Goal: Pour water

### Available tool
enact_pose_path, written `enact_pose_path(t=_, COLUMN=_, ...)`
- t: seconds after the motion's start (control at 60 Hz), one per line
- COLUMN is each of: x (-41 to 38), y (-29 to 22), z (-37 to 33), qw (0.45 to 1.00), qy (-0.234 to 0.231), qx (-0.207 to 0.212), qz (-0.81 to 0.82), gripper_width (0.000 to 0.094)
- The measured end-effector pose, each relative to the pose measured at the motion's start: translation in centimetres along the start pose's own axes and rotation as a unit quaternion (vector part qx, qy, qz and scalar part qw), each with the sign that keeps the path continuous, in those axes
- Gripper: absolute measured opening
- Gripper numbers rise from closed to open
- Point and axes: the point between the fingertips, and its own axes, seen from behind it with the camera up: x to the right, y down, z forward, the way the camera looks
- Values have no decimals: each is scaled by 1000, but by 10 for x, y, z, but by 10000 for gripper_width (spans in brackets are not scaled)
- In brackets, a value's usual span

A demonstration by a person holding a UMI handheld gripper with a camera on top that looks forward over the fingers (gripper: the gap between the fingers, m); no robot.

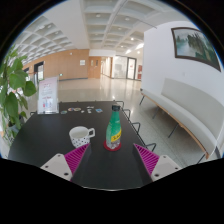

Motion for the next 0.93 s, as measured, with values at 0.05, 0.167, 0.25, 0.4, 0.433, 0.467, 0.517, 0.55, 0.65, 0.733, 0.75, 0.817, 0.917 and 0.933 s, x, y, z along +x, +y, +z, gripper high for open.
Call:
enact_pose_path(t=0.05, x=1, y=2, z=-15, qw=1000, qy=1, qx=1, qz=1, gripper_width=857)
enact_pose_path(t=0.167, x=-4, y=4, z=-52, qw=1000, qy=-8, qx=8, qz=-3, gripper_width=855)
enact_pose_path(t=0.25, x=-7, y=6, z=-74, qw=1000, qy=-13, qx=13, qz=-6, gripper_width=858)
enact_pose_path(t=0.4, x=-12, y=8, z=-96, qw=1000, qy=-15, qx=23, qz=-10, gripper_width=857)
enact_pose_path(t=0.433, x=-12, y=9, z=-97, qw=1000, qy=-18, qx=23, qz=-10, gripper_width=857)
enact_pose_path(t=0.467, x=-11, y=10, z=-100, qw=1000, qy=-18, qx=24, qz=-9, gripper_width=857)
enact_pose_path(t=0.517, x=-8, y=11, z=-103, qw=1000, qy=-16, qx=26, qz=-8, gripper_width=858)
enact_pose_path(t=0.55, x=-7, y=11, z=-104, qw=1000, qy=-15, qx=26, qz=-7, gripper_width=855)
enact_pose_path(t=0.65, x=-4, y=13, z=-108, qw=1000, qy=-12, qx=25, qz=-2, gripper_width=855)
enact_pose_path(t=0.733, x=-2, y=16, z=-110, qw=1000, qy=-11, qx=21, qz=3, gripper_width=857)
enact_pose_path(t=0.75, x=-2, y=15, z=-110, qw=1000, qy=-11, qx=22, qz=3, gripper_width=855)
enact_pose_path(t=0.817, x=0, y=15, z=-109, qw=1000, qy=-11, qx=24, qz=-1, gripper_width=858)
enact_pose_path(t=0.917, x=3, y=18, z=-105, qw=1000, qy=-8, qx=21, qz=0, gripper_width=857)
enact_pose_path(t=0.933, x=1, y=18, z=-106, qw=1000, qy=-9, qx=22, qz=2, gripper_width=856)
